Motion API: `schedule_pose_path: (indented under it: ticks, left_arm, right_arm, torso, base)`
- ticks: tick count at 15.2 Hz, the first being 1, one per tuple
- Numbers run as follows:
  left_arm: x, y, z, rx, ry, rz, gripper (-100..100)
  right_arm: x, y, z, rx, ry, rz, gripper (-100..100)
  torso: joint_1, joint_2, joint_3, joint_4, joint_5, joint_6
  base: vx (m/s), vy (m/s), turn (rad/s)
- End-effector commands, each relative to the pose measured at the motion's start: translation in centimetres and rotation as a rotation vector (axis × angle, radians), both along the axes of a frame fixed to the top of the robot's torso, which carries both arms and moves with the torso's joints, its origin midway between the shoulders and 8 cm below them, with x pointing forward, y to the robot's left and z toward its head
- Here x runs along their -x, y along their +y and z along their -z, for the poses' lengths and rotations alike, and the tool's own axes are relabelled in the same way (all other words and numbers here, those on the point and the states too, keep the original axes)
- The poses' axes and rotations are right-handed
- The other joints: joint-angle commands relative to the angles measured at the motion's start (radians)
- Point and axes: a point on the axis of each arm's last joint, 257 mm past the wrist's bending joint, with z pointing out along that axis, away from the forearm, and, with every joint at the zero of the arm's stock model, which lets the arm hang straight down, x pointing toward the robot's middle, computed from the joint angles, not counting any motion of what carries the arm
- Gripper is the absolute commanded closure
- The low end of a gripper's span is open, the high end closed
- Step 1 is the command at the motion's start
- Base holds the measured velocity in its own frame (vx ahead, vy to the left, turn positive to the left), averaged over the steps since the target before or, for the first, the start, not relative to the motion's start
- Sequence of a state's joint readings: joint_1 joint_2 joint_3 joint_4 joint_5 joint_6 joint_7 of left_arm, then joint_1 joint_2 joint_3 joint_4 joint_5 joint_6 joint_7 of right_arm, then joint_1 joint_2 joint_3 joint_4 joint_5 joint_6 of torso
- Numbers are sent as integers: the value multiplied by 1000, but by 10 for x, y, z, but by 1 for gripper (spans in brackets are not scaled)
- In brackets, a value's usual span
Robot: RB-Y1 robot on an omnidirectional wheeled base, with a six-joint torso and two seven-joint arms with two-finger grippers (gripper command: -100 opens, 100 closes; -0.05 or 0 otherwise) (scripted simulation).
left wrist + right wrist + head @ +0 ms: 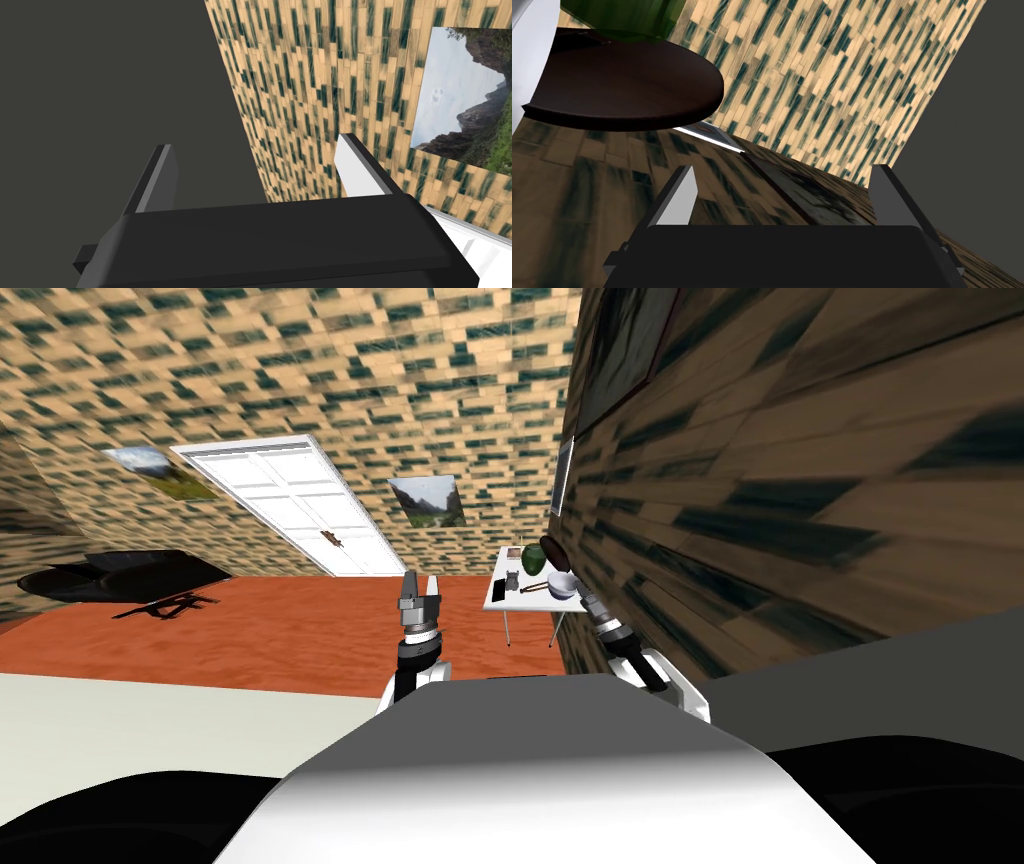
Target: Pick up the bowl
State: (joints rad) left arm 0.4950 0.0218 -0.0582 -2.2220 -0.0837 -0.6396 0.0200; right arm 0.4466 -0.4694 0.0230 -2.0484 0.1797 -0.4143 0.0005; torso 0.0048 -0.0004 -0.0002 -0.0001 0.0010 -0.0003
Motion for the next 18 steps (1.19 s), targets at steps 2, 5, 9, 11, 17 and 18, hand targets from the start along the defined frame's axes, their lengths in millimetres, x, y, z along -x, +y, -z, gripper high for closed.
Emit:
schedule_pose_path:
  ticks: [2, 5, 9, 11, 17, 18]
  left_arm:
    - [0, 0, 0, 0, 0, 0, 0]
    - [0, 0, 0, 0, 0, 0, 0]
    - [0, 0, 0, 0, 0, 0, 0]
    - [0, 0, 0, 0, 0, 0, 0]
    - [0, 0, 0, 0, 0, 0, 0]
    - [0, 0, 0, 0, 0, 0, 0]
  right_arm:
    - [-1, -5, 10, 65, 21, -12, -100]
    - [-2, -14, 24, 142, 50, -21, -100]
    - [-4, -35, 51, 267, 105, -25, -100]
    - [-3, -36, 51, 301, 109, -39, -100]
    - [-3, -65, 74, 467, 168, -56, -100]
    - [-2, -78, 86, 509, 194, -49, -100]
  torso:
    - [0, 0, 0, 0, 0, 0]
    - [1, 0, 0, 0, 0, 0]
    - [0, 0, 0, 0, 0, 0]
    - [1, 0, 0, 0, 0, 0]
    - [2, -1, -1, 0, 0, 0]
    - [1, 0, 0, 0, 0, 0]
  base:
    - [8, 69, 50]
    - [3, 76, 57]
    - [6, 77, 62]
    - [11, 76, 56]
    - [14, 80, 59]
    - [14, 82, 86]
